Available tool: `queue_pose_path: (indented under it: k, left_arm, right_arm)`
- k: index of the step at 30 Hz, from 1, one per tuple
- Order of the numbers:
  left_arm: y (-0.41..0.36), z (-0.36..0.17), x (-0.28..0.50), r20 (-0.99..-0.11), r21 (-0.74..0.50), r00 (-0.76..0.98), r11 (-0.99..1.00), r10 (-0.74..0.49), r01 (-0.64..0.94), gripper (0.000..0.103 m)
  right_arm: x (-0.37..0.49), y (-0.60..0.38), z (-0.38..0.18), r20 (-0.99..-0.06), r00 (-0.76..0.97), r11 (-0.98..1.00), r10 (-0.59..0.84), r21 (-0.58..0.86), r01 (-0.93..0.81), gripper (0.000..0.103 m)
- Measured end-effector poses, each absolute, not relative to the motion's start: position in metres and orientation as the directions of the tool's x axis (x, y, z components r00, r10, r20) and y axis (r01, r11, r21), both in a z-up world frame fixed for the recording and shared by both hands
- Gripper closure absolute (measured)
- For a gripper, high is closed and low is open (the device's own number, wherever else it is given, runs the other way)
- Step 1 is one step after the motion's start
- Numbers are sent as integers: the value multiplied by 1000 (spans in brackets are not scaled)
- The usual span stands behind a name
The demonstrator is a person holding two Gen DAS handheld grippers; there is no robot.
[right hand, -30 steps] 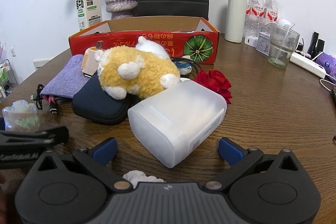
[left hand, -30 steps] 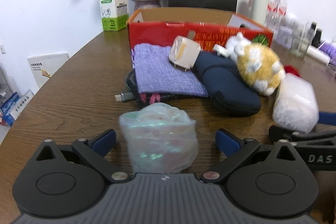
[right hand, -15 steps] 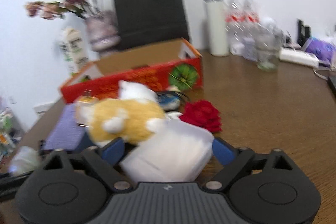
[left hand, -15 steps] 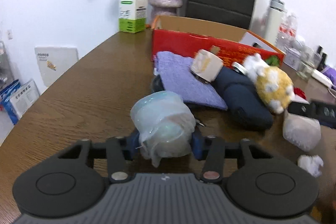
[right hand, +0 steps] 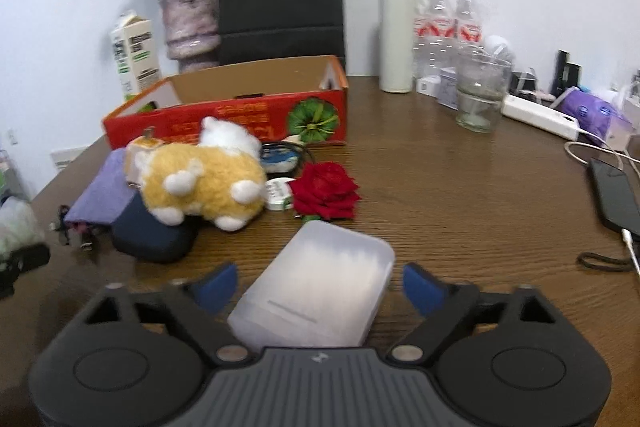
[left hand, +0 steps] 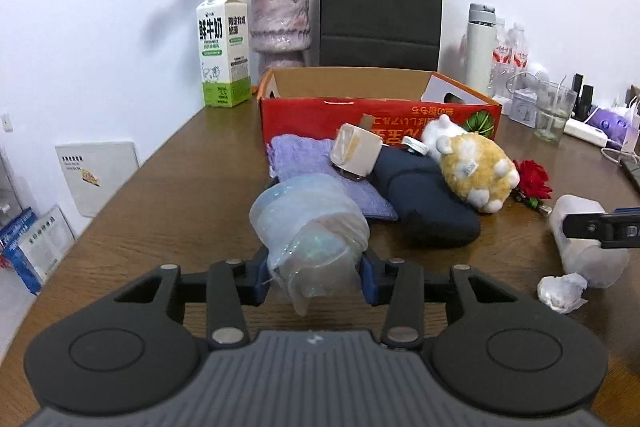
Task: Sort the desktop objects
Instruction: 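Grasp the clear plastic bag with the left tool while the right tool grasps the white translucent box, then carry both items into the cardboard box and open both tools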
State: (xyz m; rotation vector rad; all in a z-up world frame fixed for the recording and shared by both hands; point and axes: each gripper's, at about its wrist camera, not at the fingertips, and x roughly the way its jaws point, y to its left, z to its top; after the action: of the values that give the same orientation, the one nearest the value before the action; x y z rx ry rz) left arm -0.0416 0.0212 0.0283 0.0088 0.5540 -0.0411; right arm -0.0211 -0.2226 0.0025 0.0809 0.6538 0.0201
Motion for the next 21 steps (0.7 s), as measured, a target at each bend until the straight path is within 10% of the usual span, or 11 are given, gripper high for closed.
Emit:
queue_pose_path:
  k: [5,16,21]
  left_arm:
    - [21,39,-44,-488,-2,872,999,-39,44,60]
    - [36,116,73,-411,-84,894,985,-175,154,60]
    - [23,123,220,-596,-82,787,988,-156,133,60]
  right_arm:
    - [-7,-214,-17,-639,769,996,1,65,53,39]
    - [28,-218,58,-436,886,979,156,188,-79,39]
    - [133,-149,88,-473,829,948,297,246,-200,39]
